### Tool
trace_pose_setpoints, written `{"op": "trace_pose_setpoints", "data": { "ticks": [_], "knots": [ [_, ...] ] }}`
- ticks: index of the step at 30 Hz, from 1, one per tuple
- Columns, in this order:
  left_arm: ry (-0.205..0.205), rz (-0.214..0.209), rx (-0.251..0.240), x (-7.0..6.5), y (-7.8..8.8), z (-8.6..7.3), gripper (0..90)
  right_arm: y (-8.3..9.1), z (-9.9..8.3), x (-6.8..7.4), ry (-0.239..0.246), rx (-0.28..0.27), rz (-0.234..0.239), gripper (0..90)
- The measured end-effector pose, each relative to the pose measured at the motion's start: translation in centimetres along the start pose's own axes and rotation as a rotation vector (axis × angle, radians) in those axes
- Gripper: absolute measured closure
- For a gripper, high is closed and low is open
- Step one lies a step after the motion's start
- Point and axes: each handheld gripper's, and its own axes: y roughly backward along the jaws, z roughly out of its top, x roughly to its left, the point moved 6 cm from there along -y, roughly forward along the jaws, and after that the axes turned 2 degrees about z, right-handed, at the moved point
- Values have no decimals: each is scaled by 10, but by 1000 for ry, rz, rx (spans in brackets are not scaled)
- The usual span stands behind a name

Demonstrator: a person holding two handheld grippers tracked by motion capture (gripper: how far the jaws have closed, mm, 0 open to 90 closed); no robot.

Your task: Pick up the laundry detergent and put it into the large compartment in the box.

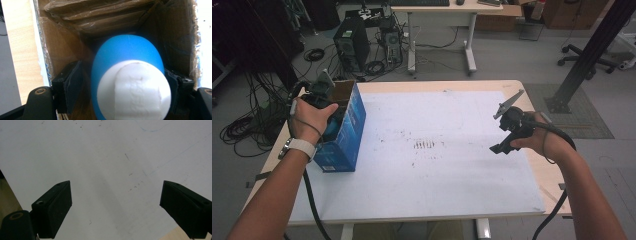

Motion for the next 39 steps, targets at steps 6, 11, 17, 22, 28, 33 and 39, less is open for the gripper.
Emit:
{"op": "trace_pose_setpoints", "data": {
  "ticks": [6,11,17,22,28,33,39],
  "knots": [
    [-3,1,4,0,0,0,241,0,0,0,1,1,-1,108],
    [-3,1,5,-1,1,0,239,0,-1,1,-2,2,-1,108],
    [-10,-5,2,-2,3,-1,233,2,-1,1,-1,-1,-1,107],
    [-9,8,-4,-1,6,-1,218,2,0,2,2,-2,-1,107],
    [-10,-5,2,0,8,-2,195,1,2,4,7,-2,1,107],
    [-8,-9,-7,0,10,-3,190,3,3,5,9,-5,-1,108],
    [-11,-5,-16,-1,16,-1,143,6,2,6,6,-5,-6,107]
  ]
}}
